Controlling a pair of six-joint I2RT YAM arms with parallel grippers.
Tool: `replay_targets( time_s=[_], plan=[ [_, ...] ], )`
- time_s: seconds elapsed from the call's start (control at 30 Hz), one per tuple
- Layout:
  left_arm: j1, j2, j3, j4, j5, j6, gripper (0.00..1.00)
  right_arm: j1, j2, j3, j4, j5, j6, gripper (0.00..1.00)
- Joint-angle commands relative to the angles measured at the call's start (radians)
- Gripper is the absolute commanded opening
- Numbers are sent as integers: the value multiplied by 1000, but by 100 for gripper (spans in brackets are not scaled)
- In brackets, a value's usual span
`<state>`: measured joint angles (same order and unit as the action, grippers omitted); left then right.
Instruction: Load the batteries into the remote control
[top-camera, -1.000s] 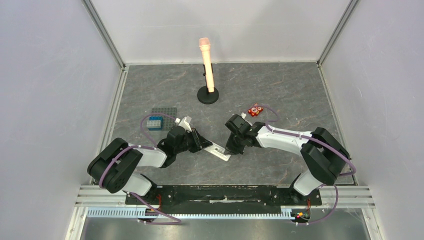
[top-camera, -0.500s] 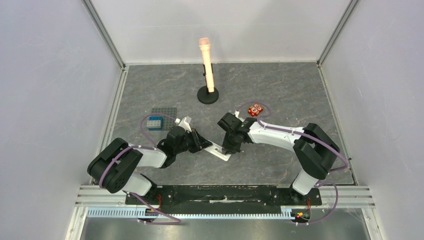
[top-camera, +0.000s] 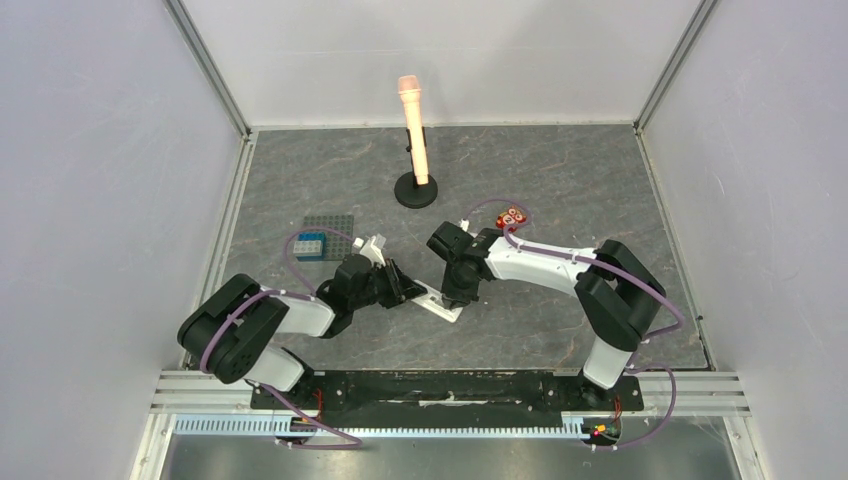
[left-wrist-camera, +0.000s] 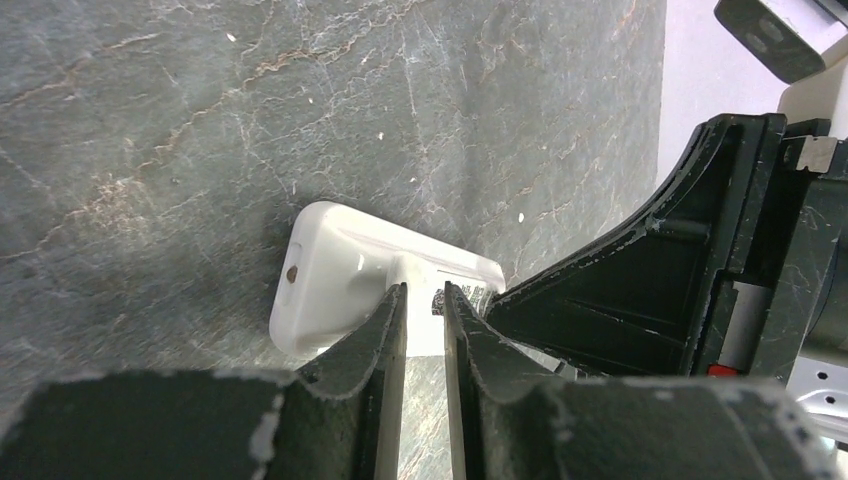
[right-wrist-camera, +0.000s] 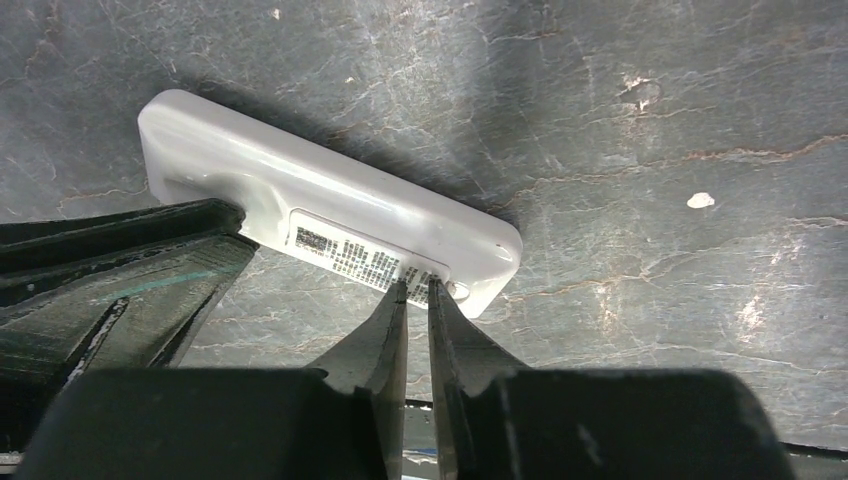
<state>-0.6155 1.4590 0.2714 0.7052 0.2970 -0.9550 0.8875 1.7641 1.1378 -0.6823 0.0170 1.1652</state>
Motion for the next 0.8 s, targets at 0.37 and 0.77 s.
replay_targets(
  time_s=[0.37,0.77],
  plan=[
    [-8,17,-3,23,-19,45,25,-7,-101,-43,133,121,46,25],
    [-7,-2,-1,-1,-33,61,25,-7,-153,-121,93,102,72,29]
  ],
)
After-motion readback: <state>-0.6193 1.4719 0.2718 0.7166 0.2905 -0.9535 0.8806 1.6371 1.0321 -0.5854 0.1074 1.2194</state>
